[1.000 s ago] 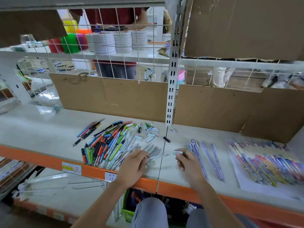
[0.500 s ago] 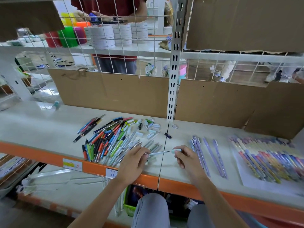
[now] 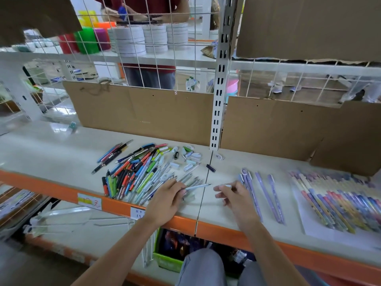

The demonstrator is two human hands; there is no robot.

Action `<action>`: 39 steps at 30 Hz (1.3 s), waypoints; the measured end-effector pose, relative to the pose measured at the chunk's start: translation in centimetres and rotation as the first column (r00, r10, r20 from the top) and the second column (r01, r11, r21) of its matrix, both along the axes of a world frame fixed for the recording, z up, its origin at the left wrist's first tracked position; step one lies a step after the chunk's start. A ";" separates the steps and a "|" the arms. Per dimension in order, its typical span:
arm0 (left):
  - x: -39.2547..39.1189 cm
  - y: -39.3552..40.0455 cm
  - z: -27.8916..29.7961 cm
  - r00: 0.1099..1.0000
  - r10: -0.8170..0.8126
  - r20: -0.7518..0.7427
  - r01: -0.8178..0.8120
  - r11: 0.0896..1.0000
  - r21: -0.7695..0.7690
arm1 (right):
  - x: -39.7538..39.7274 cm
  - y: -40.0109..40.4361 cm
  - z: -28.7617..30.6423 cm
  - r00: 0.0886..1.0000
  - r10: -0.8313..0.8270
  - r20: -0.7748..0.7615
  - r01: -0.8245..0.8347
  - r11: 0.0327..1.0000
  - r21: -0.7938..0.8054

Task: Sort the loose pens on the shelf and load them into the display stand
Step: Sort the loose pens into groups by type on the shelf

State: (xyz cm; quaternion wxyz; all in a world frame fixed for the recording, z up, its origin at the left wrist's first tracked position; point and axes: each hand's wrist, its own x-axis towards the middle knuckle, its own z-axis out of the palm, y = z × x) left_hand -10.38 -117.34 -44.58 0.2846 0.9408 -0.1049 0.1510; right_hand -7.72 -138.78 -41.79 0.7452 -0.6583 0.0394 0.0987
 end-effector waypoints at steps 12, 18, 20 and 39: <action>0.4 0.1 -0.7 0.992 0.057 0.115 -0.063 0.997 0.047 | 0.9 0.5 -1.6 0.982 0.141 0.126 -0.087 0.929 -0.359; 0.4 0.3 -0.9 0.992 0.045 0.117 -0.052 0.997 0.061 | 1.0 0.4 -1.5 0.981 0.136 0.140 -0.085 0.943 -0.321; 0.4 0.3 -0.9 0.992 0.043 0.120 -0.051 0.996 0.068 | 1.0 0.3 -1.5 0.978 0.149 0.144 -0.097 0.944 -0.315; -0.1 0.2 -0.7 0.999 0.016 0.052 -0.017 0.999 0.035 | 0.7 0.3 -1.4 0.972 0.165 0.167 -0.104 0.939 -0.327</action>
